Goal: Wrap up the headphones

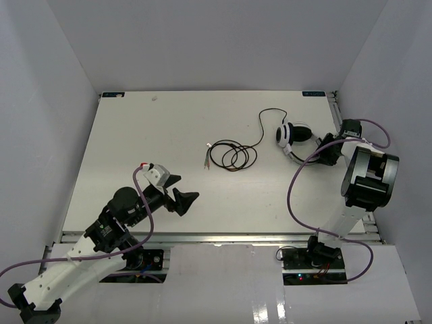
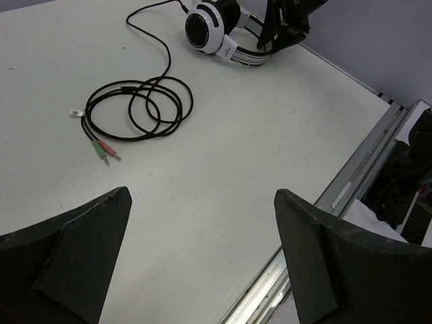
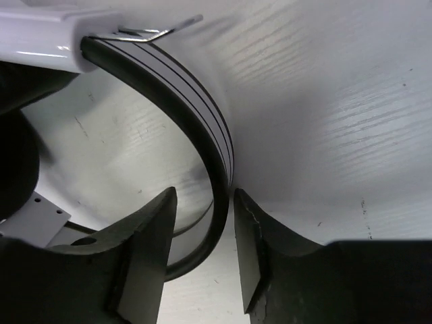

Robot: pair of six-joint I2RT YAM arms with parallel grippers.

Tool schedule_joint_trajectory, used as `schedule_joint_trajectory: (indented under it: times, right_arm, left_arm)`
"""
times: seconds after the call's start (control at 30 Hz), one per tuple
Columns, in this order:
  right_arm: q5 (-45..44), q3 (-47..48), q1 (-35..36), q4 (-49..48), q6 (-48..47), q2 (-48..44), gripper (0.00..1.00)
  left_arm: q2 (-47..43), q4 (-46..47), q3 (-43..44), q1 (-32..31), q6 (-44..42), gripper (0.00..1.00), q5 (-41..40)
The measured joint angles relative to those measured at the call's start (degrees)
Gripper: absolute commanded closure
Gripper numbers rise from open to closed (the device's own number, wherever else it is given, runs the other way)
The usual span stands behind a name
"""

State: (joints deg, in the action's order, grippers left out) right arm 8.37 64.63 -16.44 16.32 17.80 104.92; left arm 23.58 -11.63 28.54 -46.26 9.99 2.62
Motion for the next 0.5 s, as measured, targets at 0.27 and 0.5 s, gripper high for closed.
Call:
schedule_joint_trajectory:
  times: [0.27, 0.5]
  right_arm:
    - [1.1, -1.6, -0.2, -1.0, 0.2, -0.7, 0.92]
    - [4.4, -7.0, 4.8, 1.4, -11.5, -10.1, 0.92]
  left_arm:
    - [-0.1, 0.1, 0.0, 0.0, -0.1, 0.02, 0.1]
    - [-0.1, 0.4, 0.0, 0.0, -0.1, 0.02, 2.8]
